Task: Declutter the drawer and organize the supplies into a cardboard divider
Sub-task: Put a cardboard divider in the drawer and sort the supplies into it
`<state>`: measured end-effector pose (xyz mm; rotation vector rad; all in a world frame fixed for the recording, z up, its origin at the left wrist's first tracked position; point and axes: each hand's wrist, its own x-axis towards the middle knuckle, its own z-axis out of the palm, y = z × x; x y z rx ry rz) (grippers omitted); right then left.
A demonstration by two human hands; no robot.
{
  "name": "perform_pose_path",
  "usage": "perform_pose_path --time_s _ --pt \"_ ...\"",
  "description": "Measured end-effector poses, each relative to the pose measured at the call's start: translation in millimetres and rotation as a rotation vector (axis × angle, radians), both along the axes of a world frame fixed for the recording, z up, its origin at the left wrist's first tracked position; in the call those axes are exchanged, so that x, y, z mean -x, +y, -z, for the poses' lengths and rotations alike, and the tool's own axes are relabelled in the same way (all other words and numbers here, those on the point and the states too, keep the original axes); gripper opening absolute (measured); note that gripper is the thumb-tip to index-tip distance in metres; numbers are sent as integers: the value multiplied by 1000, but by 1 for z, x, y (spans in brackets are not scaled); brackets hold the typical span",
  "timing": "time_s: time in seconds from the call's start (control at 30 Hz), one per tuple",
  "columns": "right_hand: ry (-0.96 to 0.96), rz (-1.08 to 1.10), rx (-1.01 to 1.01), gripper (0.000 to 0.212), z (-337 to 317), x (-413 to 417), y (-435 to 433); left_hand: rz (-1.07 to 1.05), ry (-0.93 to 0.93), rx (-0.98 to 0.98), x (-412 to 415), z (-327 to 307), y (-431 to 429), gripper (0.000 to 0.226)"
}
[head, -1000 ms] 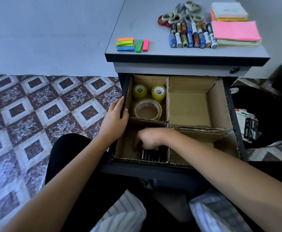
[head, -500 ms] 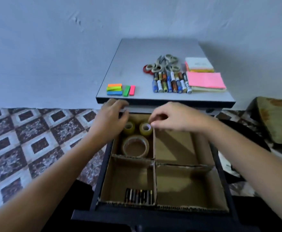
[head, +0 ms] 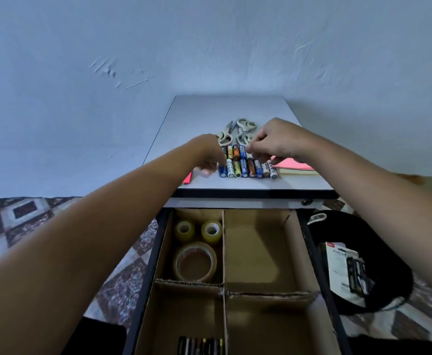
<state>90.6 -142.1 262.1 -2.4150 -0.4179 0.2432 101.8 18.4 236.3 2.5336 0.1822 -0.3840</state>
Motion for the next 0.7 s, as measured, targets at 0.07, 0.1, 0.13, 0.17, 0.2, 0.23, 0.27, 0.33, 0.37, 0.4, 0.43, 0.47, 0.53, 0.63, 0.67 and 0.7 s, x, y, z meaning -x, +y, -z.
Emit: perform_pose_path --time_s 0.07,0.1,0.13,0.17,0.2,0.23,0.27,0.33,0.37,0.4,0.43,0.47,0.53,0.63,0.67,0.7 --pt "-4 -8 13 16 0 -4 6 5 22 -22 -1 0 -2 16" --pt "0 -18 33 18 0 -5 11 1 31 -22 0 0 -2 19" --pt "10 -27 62 20 2 -7 15 -6 42 -18 2 -1 -2 20" --pt "25 -36 98 21 3 -8 20 -18 58 -9 3 -1 -1 22" --pt "39 -45 142 19 5 -9 25 -34 70 6 5 -1 1 22" --pt "39 -55 187 18 7 -10 30 -54 73 27 5 -2 4 22" --pt "23 -57 235 18 9 -11 35 -74 68 51 6 -4 7 22" --pt "-28 -47 316 25 13 -11 44 -116 46 97 8 -8 16 20" --pt "-57 -36 351 28 14 -11 48 -136 38 112 9 -11 20 20" --pt "-90 -25 380 30 16 -11 51 -152 34 122 10 -14 23 18" --pt "-124 -17 404 30 16 -10 54 -166 32 130 11 -16 26 17" --pt "-143 -15 423 28 16 -10 57 -180 30 139 12 -18 29 17" --pt "-145 -3 434 41 17 -10 62 -204 30 165 13 -22 34 18" --pt "-160 -24 495 38 20 -11 67 -220 27 190 13 -24 36 19" --pt "-154 -28 506 32 22 -11 68 -223 28 188 13 -23 37 19" --pt "-138 -28 511 34 24 -11 69 -225 28 186 12 -22 37 19"
